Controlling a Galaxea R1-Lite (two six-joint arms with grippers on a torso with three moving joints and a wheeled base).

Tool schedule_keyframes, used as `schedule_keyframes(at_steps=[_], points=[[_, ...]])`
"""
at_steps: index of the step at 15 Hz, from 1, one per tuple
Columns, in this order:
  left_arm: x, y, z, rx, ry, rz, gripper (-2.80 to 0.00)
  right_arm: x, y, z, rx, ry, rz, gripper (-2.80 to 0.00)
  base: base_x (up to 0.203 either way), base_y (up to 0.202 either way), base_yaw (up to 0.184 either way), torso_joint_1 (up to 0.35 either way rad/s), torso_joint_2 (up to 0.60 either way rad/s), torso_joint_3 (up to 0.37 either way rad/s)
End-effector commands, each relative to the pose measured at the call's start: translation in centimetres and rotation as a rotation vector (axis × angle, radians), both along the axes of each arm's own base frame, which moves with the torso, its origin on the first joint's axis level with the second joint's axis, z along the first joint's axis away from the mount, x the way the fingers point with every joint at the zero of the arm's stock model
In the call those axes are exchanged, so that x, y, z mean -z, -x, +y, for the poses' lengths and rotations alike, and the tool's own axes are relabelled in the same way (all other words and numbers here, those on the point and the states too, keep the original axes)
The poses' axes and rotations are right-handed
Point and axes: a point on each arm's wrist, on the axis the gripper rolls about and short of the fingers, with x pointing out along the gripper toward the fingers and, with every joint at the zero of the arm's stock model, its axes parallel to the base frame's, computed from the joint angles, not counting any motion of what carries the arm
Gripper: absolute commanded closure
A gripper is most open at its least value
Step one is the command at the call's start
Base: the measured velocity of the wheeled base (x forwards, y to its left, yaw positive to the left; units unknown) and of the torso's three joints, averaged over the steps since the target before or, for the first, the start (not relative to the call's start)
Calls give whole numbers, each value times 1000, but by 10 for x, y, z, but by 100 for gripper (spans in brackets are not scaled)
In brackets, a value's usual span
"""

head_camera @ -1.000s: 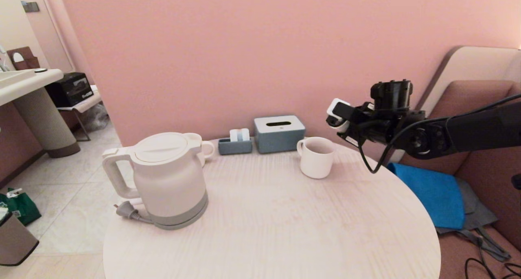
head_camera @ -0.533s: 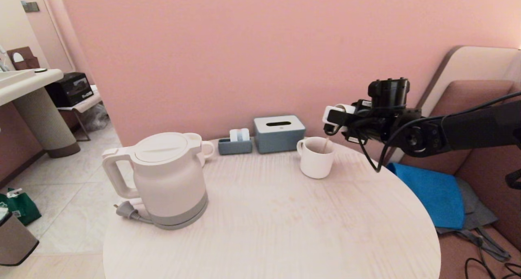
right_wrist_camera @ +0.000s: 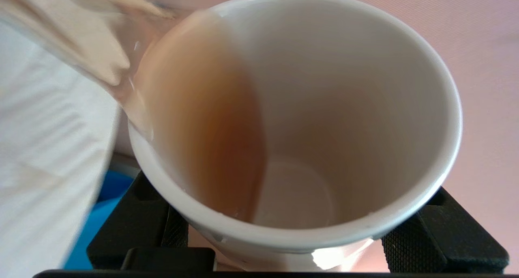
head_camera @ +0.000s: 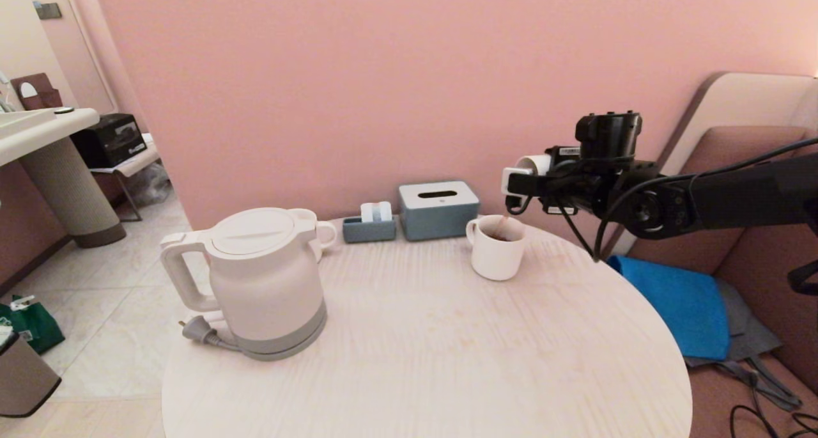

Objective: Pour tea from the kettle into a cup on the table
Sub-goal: Pour water into another cup

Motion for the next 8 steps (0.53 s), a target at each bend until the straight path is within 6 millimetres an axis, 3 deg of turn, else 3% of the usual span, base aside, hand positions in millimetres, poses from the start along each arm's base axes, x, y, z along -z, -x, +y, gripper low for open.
schedule_keyframes(at_steps=[1,8], points=[[0,0,0,-1,-1,1,0,-2,-2,1,-8,36,-10,0,0,0,0,0,0,0],[0,0,0,-1,0,1,0,-13,-5,4,-25,197,-42,0,0,0,0,0,0,0]])
